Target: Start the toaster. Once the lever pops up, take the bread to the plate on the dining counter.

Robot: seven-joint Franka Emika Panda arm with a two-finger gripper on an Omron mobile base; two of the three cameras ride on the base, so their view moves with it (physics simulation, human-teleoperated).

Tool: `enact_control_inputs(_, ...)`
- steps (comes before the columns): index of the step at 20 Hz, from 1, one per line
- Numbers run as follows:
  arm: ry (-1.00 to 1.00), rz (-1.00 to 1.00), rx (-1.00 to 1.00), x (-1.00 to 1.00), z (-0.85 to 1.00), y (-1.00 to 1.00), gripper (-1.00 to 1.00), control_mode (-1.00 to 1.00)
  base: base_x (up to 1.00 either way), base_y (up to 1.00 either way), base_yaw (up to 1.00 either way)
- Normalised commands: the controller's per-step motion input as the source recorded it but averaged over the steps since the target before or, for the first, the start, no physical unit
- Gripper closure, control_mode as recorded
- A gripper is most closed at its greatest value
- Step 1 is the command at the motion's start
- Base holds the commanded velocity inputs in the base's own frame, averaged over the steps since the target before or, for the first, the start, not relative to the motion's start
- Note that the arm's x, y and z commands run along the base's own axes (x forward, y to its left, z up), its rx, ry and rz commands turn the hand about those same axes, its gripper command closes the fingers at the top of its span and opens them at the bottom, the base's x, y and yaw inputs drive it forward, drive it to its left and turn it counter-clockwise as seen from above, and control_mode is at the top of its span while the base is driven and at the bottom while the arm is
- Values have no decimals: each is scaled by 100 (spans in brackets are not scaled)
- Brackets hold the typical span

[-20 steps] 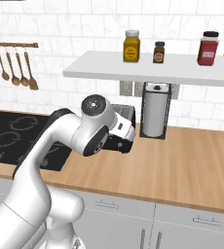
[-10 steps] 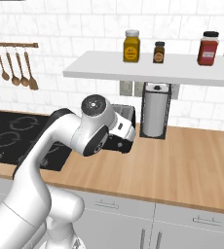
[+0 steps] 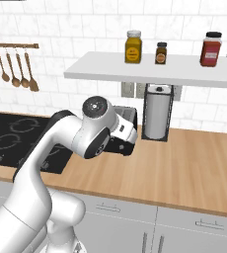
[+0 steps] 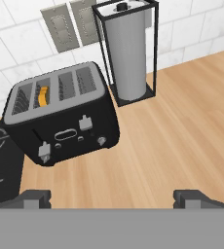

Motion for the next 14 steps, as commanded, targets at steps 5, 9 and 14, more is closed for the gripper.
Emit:
enact_control_inputs(5,0,0,0,0,0,0,-100,-100,0,0,0)
enact_control_inputs(9,0,0,0,0,0,0,-100,-100,0,0,0)
enact_control_inputs(14,0,0,0,0,0,0,-100,-100,0,0,0)
